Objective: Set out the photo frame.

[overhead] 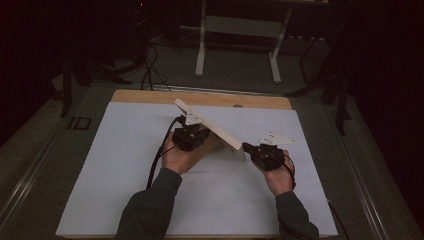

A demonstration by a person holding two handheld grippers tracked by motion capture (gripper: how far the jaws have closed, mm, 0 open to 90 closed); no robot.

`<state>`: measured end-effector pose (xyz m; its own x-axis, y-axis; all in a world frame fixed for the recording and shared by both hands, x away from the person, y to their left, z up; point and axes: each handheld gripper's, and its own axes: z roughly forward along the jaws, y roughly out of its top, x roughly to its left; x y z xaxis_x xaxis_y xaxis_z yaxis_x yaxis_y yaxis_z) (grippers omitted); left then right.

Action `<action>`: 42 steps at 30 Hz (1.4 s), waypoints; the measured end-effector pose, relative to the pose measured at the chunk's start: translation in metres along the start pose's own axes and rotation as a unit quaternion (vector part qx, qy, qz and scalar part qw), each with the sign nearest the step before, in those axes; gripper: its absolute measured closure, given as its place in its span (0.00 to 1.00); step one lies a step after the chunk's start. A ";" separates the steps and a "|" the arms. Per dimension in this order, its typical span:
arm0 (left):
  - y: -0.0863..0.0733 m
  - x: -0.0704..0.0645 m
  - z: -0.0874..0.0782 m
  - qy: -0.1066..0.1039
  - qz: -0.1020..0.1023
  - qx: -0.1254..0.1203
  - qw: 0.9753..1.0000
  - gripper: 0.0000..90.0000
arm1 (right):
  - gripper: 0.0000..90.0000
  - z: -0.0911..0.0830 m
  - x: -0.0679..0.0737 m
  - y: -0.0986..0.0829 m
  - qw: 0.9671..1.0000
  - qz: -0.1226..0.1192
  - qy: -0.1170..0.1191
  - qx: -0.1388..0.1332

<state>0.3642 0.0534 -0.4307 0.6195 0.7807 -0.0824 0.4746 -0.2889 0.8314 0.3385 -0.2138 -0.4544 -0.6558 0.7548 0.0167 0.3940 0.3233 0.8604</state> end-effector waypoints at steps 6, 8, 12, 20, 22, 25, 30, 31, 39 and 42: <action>0.001 -0.003 -0.002 0.002 0.006 -0.001 1.000 1.00 | 1.00 0.000 0.003 0.000 1.000 -0.006 0.004 0.001; 0.002 -0.005 -0.001 0.002 0.012 0.000 1.000 1.00 | 1.00 0.000 0.005 0.000 1.000 -0.007 0.005 0.001; 0.002 -0.008 0.001 0.003 0.015 0.003 1.000 1.00 | 1.00 0.000 0.007 0.000 1.000 -0.009 0.007 0.000; 0.001 -0.008 0.005 0.004 0.020 0.012 1.000 1.00 | 1.00 0.000 0.013 0.000 1.000 -0.016 0.012 -0.001; 0.000 -0.008 0.006 0.004 0.023 0.016 1.000 1.00 | 1.00 0.000 0.015 -0.001 1.000 -0.017 0.013 -0.001; 0.000 -0.010 0.008 0.005 0.024 0.017 1.000 1.00 | 1.00 -0.001 0.016 -0.002 1.000 -0.019 0.013 -0.001; -0.001 -0.011 0.009 0.004 0.026 0.020 0.999 1.00 | 1.00 -0.003 0.018 -0.003 1.000 -0.022 0.015 0.000; -0.001 -0.011 0.010 0.004 0.026 0.020 0.999 1.00 | 1.00 -0.003 0.018 -0.003 1.000 -0.023 0.016 0.001; -0.002 -0.010 0.014 0.005 0.030 0.027 0.999 1.00 | 1.00 -0.001 0.024 -0.002 0.999 -0.032 0.025 0.000; -0.002 -0.009 0.015 0.006 0.029 0.029 0.999 1.00 | 1.00 0.000 0.027 -0.002 0.999 -0.037 0.028 -0.001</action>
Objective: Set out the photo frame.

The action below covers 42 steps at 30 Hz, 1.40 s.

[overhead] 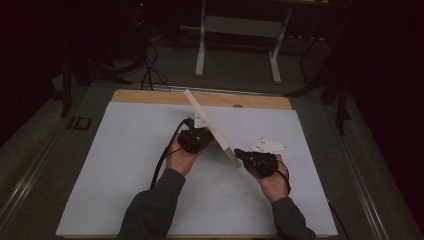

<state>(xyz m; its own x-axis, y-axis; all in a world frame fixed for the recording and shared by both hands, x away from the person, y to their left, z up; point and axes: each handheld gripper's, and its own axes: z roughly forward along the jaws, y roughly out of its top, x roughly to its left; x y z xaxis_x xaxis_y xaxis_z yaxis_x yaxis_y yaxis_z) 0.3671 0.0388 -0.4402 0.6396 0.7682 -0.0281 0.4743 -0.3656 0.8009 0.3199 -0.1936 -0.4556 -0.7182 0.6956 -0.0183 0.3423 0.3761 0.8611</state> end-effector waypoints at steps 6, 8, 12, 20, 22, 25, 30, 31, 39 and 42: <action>-0.001 0.001 0.001 0.000 -0.001 0.002 1.000 1.00 | 1.00 0.002 0.005 0.001 1.000 -0.008 0.006 0.002; -0.002 0.001 0.002 -0.002 -0.002 0.003 1.000 1.00 | 1.00 0.002 0.007 0.002 1.000 -0.010 0.009 0.002; -0.003 0.001 0.003 -0.003 -0.003 0.004 1.000 1.00 | 1.00 0.003 0.010 0.003 1.000 -0.013 0.013 0.001; -0.006 0.002 0.003 -0.009 -0.003 0.000 1.000 1.00 | 1.00 0.006 0.015 0.004 1.000 -0.016 0.021 -0.001; -0.007 0.002 0.003 -0.012 -0.001 0.001 1.000 1.00 | 1.00 0.007 0.016 0.004 1.000 -0.017 0.025 0.000; -0.008 0.003 0.003 -0.016 -0.001 0.000 1.000 1.00 | 1.00 0.008 0.019 0.005 0.999 -0.020 0.027 0.000; -0.013 0.005 0.000 -0.040 -0.008 -0.008 0.999 1.00 | 1.00 0.010 0.023 0.006 0.999 -0.021 0.033 0.000; -0.014 0.006 0.000 -0.044 -0.008 -0.011 0.999 1.00 | 1.00 0.010 0.023 0.006 0.999 -0.023 0.034 0.000; -0.023 0.006 -0.012 -0.079 -0.010 -0.035 0.996 1.00 | 1.00 0.011 0.026 0.007 0.999 -0.025 0.037 0.002; -0.026 0.007 -0.016 -0.085 -0.006 -0.047 0.995 1.00 | 1.00 0.011 0.026 0.007 0.999 -0.026 0.040 0.003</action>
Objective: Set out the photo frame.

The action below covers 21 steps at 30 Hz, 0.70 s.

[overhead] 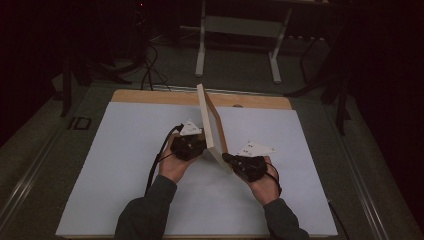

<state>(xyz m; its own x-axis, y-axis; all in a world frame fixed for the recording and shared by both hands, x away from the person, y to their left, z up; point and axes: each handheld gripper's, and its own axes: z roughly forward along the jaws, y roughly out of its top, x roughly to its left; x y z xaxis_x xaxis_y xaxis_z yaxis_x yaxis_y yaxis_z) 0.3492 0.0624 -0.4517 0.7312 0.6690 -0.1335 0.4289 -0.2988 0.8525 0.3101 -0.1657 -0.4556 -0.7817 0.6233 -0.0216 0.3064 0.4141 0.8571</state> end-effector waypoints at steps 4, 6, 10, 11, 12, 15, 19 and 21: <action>0.000 0.002 -0.002 0.004 0.000 -0.002 1.000 1.00 | 1.00 0.002 0.003 0.001 1.000 -0.003 0.005 0.000; 0.000 0.004 -0.003 0.003 -0.003 -0.002 1.000 1.00 | 1.00 0.003 0.005 0.002 1.000 -0.007 0.011 -0.002; 0.000 0.007 -0.004 0.002 -0.006 -0.003 1.000 1.00 | 1.00 0.007 0.006 0.003 1.000 -0.008 0.015 -0.003; 0.000 0.008 -0.004 0.001 -0.007 -0.002 1.000 1.00 | 1.00 0.007 0.007 0.004 1.000 -0.007 0.015 -0.002; -0.001 0.008 -0.004 -0.001 -0.008 -0.003 1.000 1.00 | 1.00 0.007 0.007 0.004 1.000 -0.007 0.016 -0.002; -0.002 0.010 -0.004 -0.009 -0.012 0.000 1.000 1.00 | 1.00 0.008 0.007 0.004 1.000 -0.007 0.016 -0.002; -0.003 0.011 -0.004 -0.013 -0.014 -0.001 1.000 1.00 | 1.00 0.010 0.008 0.005 1.000 -0.004 0.019 -0.004; -0.004 0.012 -0.004 -0.015 -0.017 -0.001 1.000 1.00 | 1.00 0.011 0.009 0.005 1.000 -0.004 0.021 -0.004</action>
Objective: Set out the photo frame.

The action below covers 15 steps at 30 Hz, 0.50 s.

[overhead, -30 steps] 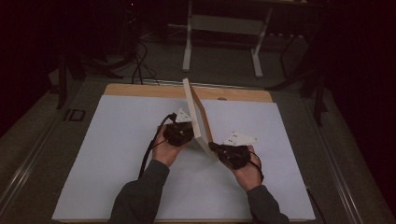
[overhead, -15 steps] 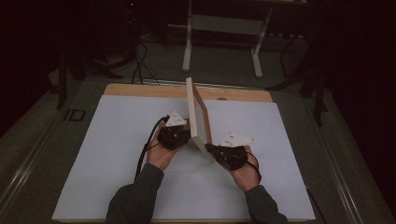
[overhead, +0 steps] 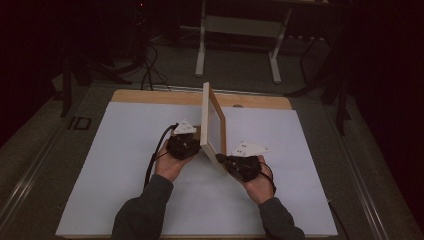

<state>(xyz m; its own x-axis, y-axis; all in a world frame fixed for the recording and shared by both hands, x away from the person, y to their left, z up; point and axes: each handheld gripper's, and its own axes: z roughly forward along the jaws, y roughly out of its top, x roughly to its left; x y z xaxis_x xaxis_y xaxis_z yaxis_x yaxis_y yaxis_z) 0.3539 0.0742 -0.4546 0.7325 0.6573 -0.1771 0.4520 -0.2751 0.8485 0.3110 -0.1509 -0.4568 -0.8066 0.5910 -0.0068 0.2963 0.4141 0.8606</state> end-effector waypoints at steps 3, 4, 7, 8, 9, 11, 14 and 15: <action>-0.001 0.002 -0.001 -0.003 -0.003 0.000 1.000 1.00 | 1.00 0.002 0.001 0.001 1.000 0.000 0.003 0.001; -0.001 0.003 -0.001 -0.004 -0.005 0.000 1.000 1.00 | 1.00 0.003 0.002 0.002 1.000 0.001 0.005 0.001; -0.001 0.004 -0.002 -0.009 -0.004 0.003 1.000 1.00 | 1.00 0.005 0.003 0.003 1.000 0.001 0.009 -0.001; -0.002 0.004 -0.002 -0.010 -0.002 0.004 1.000 1.00 | 1.00 0.006 0.004 0.003 1.000 0.002 0.010 -0.003; -0.002 0.004 -0.002 -0.010 -0.001 0.004 1.000 1.00 | 1.00 0.007 0.005 0.004 1.000 0.001 0.011 -0.004; -0.003 0.004 -0.003 -0.013 -0.001 0.003 1.000 1.00 | 1.00 0.009 0.006 0.005 1.000 -0.001 0.012 -0.006; -0.003 0.004 -0.004 -0.021 0.001 0.001 1.000 1.00 | 1.00 0.011 0.009 0.008 1.000 -0.004 0.010 -0.005; -0.003 0.003 -0.004 -0.022 0.004 0.001 1.000 1.00 | 1.00 0.012 0.010 0.008 1.000 -0.004 0.007 -0.004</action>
<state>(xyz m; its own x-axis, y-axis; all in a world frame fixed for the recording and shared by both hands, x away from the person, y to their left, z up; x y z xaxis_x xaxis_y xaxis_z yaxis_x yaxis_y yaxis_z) 0.3531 0.0800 -0.4559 0.7578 0.6232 -0.1931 0.4476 -0.2813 0.8488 0.3121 -0.1332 -0.4560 -0.8161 0.5778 -0.0059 0.2862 0.4131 0.8646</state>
